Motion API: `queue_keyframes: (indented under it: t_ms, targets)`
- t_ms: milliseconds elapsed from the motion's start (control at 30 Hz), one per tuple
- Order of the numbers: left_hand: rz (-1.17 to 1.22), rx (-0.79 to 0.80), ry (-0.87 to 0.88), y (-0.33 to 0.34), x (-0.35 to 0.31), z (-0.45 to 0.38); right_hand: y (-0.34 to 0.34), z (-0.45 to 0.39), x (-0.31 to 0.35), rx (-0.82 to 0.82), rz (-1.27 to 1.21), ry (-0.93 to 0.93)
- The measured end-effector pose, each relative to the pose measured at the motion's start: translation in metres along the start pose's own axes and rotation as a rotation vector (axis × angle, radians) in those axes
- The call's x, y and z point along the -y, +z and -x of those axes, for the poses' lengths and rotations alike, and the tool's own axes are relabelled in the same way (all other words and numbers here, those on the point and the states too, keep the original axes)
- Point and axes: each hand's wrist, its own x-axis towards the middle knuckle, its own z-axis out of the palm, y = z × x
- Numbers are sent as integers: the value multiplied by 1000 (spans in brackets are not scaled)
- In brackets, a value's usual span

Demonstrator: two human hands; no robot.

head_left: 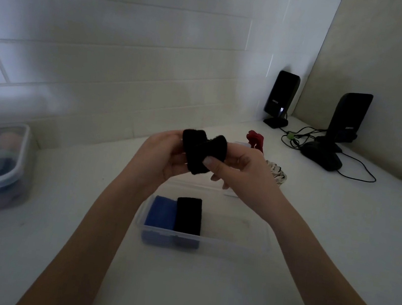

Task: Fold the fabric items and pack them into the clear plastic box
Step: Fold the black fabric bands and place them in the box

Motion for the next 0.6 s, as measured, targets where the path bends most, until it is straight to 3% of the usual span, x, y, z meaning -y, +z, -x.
queue_keyframes:
  t_ms: [67, 200, 467, 600]
  targets:
    - [146, 36, -59, 0, -2, -1, -1, -1, -3, -12, 15, 15]
    - [-60, 5, 71, -1, 7, -3, -2, 1, -4, 71, 29, -15]
    - [-59, 25, 78, -7, 12, -5, 2, 3, -8, 234, 211, -51]
    - [-121, 14, 118, -3, 14, -5, -1, 0, -7, 135, 95, 17]
